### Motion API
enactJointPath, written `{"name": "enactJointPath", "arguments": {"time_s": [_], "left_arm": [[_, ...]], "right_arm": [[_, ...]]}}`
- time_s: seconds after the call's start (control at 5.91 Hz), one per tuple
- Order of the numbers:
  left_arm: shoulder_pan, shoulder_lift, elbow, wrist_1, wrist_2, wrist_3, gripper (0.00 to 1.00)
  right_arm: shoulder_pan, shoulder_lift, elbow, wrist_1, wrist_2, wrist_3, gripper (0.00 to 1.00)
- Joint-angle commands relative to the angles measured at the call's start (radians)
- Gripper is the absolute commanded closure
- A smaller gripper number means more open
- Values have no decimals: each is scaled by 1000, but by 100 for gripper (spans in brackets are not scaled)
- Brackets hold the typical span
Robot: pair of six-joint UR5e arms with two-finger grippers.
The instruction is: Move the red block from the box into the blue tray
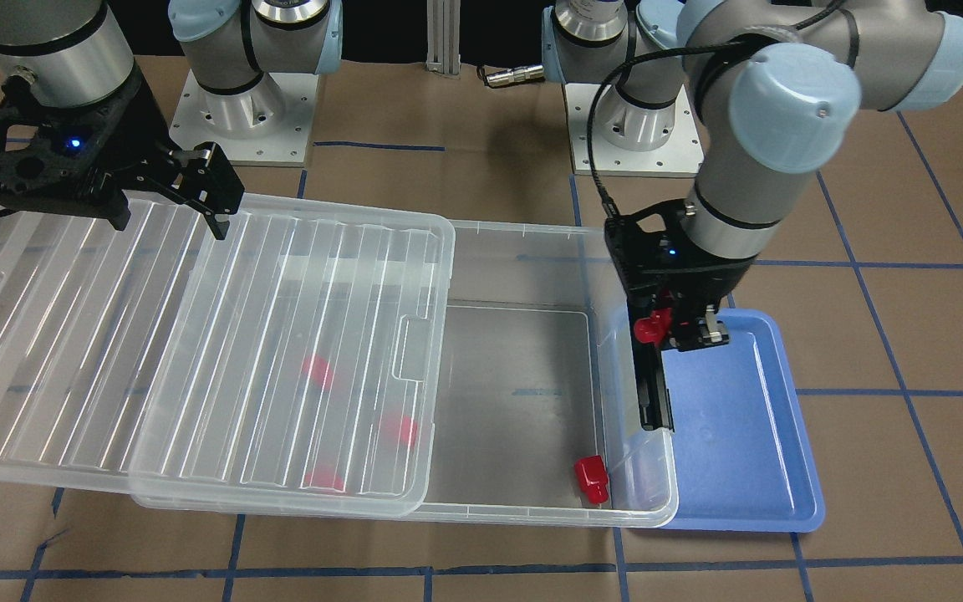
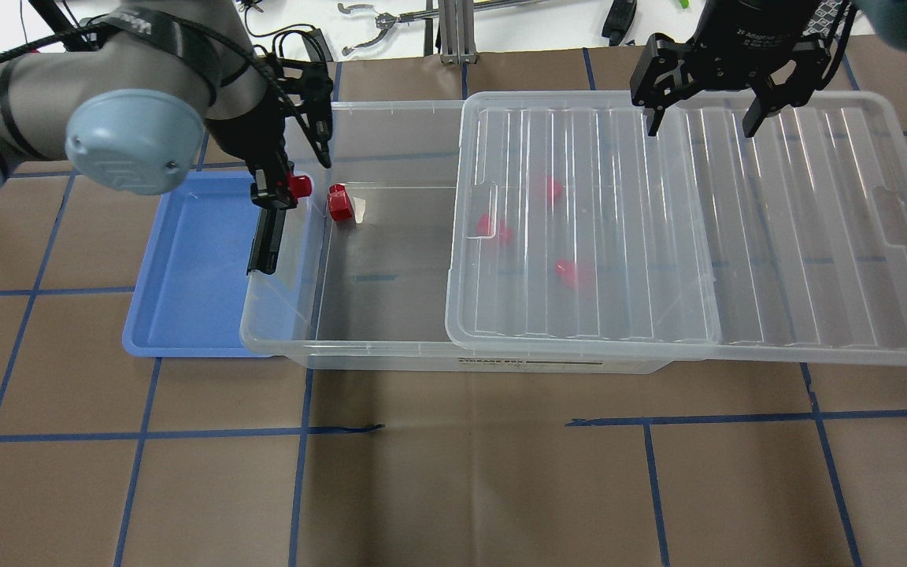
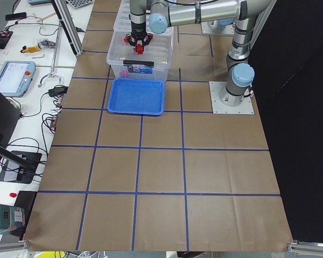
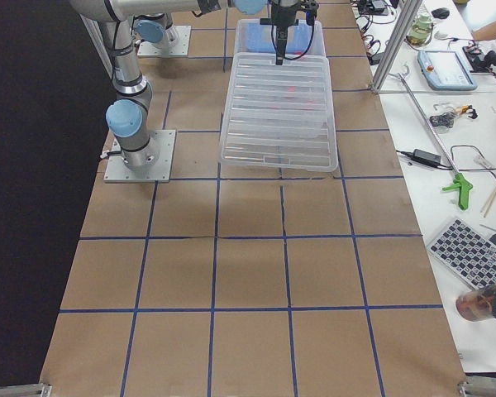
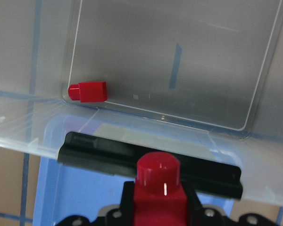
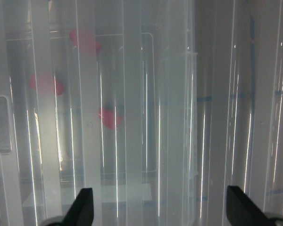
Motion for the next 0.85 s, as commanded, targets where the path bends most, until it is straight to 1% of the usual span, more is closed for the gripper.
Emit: {"name": "enactJointPath", "arguments": {"time_s": [0.0,0.17,0.34,0.51,0.68], "left_arm": [[138,-9,-5,-2,3,169,96],[186,-24,-13,3,1,264,97],[211,-32,-46,41,-5,339,98],[212,-62,-94,118,-1,413,98],[215,-101,-138,200,-5,456,97]], "right_arm": [[-13,1,3,-3,-5,-12,0],[-30,1,3,-6,-7,-24,0],[-88,-4,6,0,-16,-75,0],[-183,-4,6,9,-39,-81,0],[-263,1,7,0,-44,-219,0]]}}
